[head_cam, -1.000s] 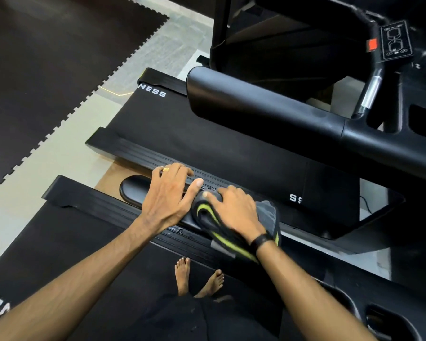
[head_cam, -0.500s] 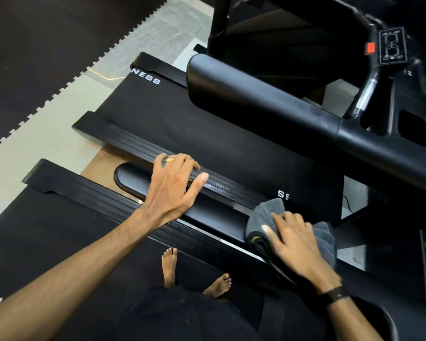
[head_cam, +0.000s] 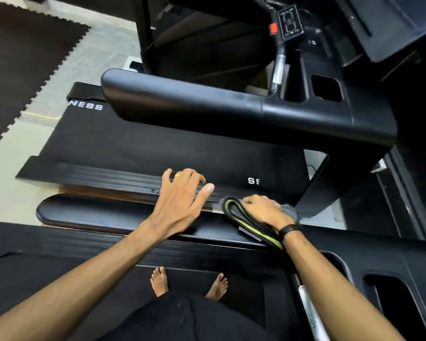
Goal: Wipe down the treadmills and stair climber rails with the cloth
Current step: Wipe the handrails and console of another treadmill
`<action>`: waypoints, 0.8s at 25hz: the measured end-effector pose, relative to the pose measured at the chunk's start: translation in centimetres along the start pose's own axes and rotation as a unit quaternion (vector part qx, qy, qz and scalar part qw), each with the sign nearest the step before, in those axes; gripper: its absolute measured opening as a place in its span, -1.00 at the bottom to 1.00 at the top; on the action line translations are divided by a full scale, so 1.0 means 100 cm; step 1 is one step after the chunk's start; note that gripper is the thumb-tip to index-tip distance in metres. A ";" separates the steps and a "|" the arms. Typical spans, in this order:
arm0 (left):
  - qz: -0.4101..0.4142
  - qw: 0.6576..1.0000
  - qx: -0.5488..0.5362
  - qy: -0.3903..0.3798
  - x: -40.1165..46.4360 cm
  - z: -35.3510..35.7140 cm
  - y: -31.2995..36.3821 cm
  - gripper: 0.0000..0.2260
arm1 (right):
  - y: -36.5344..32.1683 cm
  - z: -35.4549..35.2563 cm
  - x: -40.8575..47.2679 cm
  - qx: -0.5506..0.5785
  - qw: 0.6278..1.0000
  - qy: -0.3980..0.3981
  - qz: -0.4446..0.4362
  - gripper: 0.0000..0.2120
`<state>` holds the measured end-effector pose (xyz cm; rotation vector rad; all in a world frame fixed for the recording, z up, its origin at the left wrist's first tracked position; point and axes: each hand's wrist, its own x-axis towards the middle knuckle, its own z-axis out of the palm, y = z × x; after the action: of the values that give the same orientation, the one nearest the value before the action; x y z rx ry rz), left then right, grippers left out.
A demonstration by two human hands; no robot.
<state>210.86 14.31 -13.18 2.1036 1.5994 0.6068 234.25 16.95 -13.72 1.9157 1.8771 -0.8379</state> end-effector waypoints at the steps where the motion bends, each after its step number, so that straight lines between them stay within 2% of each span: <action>1: -0.005 1.000 -0.004 0.000 0.000 0.003 0.002 -0.49 | 0.024 -0.001 -0.012 -0.043 0.997 0.050 0.029 -0.48; 3: -0.022 0.999 -0.016 0.018 0.000 0.009 0.004 -0.52 | 0.050 0.012 -0.043 -0.145 0.971 0.180 0.063 -0.42; 4: -0.033 0.999 -0.021 0.028 -0.001 0.010 0.006 -0.53 | 0.045 0.022 -0.057 -0.179 0.956 0.224 0.064 -0.41; 6: -0.045 0.998 -0.030 0.026 -0.001 0.015 0.009 -0.54 | 0.018 0.040 -0.068 -0.174 0.945 0.272 0.050 -0.47; 7: -0.046 0.998 -0.033 0.021 -0.001 0.018 0.011 -0.55 | 0.002 0.045 -0.062 -0.162 0.948 0.274 0.025 -0.49; 9: -0.035 0.999 -0.035 0.010 0.004 0.024 0.021 -0.58 | -0.024 0.037 -0.039 -0.111 0.968 0.222 -0.028 -0.49; 11: -0.017 0.999 -0.038 -0.002 0.011 0.030 0.034 -0.60 | -0.028 0.018 -0.011 -0.041 0.993 0.103 -0.041 -0.51; 13: -0.001 0.999 -0.033 -0.017 0.018 0.036 0.042 -0.58 | -0.004 0.008 0.010 0.010 1.000 -0.006 -0.016 -0.47; 14: 0.002 0.999 -0.030 -0.025 0.021 0.038 0.044 -0.56 | 0.014 0.003 0.013 0.015 0.999 -0.035 0.001 -0.41; 17: -0.006 0.999 -0.028 -0.036 0.023 0.040 0.046 -0.51 | 0.087 -0.017 -0.003 -0.007 0.997 -0.017 0.076 -0.29; 20: -0.035 0.998 -0.026 -0.045 0.020 0.039 0.039 -0.51 | 0.149 -0.021 -0.036 -0.060 0.980 0.108 0.155 -0.43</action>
<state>216.67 15.03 -13.90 1.9996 1.5826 0.5179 249.43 14.21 -12.38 2.2172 1.6333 -0.4254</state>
